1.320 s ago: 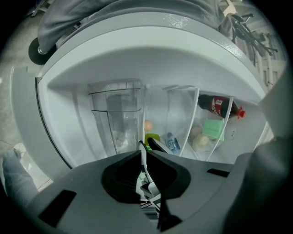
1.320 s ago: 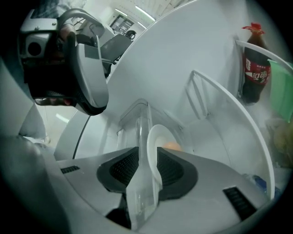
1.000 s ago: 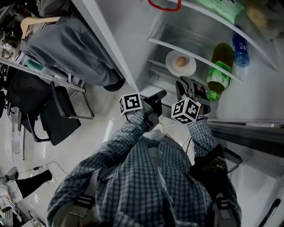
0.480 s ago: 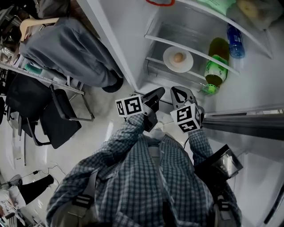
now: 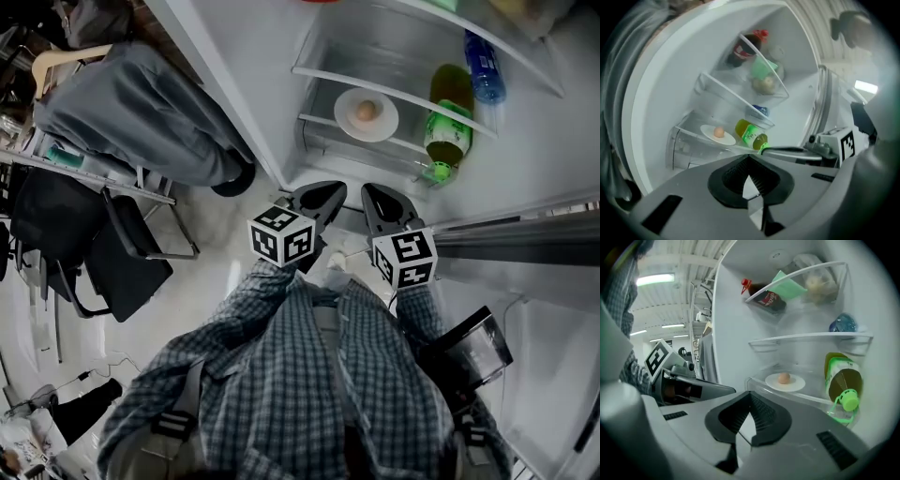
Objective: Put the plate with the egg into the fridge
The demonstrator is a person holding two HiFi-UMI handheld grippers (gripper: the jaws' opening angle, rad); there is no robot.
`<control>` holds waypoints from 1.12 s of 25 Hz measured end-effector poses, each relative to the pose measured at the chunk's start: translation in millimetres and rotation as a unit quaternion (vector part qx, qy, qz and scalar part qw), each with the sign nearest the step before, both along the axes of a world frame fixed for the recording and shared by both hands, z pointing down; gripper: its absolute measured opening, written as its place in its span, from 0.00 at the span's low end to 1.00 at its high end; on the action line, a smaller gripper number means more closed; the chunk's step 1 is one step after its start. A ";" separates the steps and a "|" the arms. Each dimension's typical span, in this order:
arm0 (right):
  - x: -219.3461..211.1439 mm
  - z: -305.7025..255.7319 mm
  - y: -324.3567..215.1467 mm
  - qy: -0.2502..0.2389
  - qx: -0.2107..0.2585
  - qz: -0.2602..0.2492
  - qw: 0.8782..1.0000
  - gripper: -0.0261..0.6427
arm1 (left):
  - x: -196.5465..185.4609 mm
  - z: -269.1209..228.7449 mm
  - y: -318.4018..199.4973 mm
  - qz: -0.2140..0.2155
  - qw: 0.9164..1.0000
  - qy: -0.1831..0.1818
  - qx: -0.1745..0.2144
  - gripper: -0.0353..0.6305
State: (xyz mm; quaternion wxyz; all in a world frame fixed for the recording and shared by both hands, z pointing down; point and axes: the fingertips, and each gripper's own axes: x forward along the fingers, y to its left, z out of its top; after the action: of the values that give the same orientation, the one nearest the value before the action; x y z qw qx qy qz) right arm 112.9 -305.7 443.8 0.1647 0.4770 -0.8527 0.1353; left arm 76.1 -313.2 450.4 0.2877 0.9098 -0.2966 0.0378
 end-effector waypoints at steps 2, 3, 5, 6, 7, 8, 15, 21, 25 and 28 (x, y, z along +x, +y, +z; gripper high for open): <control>2.9 0.2 2.6 -0.009 -0.003 0.011 1.000 0.05 | 5.2 0.5 7.7 0.027 0.999 -0.037 0.030 0.06; 4.2 0.8 4.2 -0.012 -0.005 0.016 1.000 0.05 | 7.0 0.5 11.1 0.037 0.997 -0.048 0.040 0.06; 6.4 1.3 8.1 -0.021 -0.007 0.027 0.999 0.05 | 9.7 0.7 17.3 0.051 0.995 -0.068 0.059 0.06; 7.8 0.4 10.1 -0.027 -0.005 0.033 0.999 0.05 | 11.0 1.1 20.2 0.058 0.993 -0.079 0.069 0.06; 9.3 -1.5 11.9 -0.032 0.000 0.040 0.999 0.05 | 12.4 1.6 23.0 0.064 0.991 -0.087 0.077 0.06; 10.8 -4.1 13.6 -0.037 0.009 0.046 0.998 0.05 | 14.1 2.2 25.7 0.070 0.990 -0.094 0.082 0.06; 12.8 -16.6 22.0 -0.064 0.045 0.067 0.995 0.05 | 34.5 0.7 48.4 0.132 0.972 -0.142 0.136 0.06; 14.7 -17.2 27.0 -0.067 0.045 0.068 0.994 0.05 | 35.8 -2.0 50.6 0.132 0.972 -0.138 0.136 0.06; 15.8 -15.9 29.6 -0.066 0.046 0.069 0.994 0.05 | 35.0 -2.2 52.4 0.132 0.971 -0.143 0.141 0.06; 13.7 -17.1 29.5 -0.065 0.048 0.067 0.994 0.05 | 32.9 -3.3 51.4 0.126 0.972 -0.139 0.139 0.06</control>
State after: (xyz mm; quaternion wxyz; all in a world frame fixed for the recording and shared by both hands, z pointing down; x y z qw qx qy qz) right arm 126.7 -276.1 426.7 0.0763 0.5304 -0.8332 0.1361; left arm 109.0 -261.8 447.0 0.1075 0.9568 -0.2187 0.1584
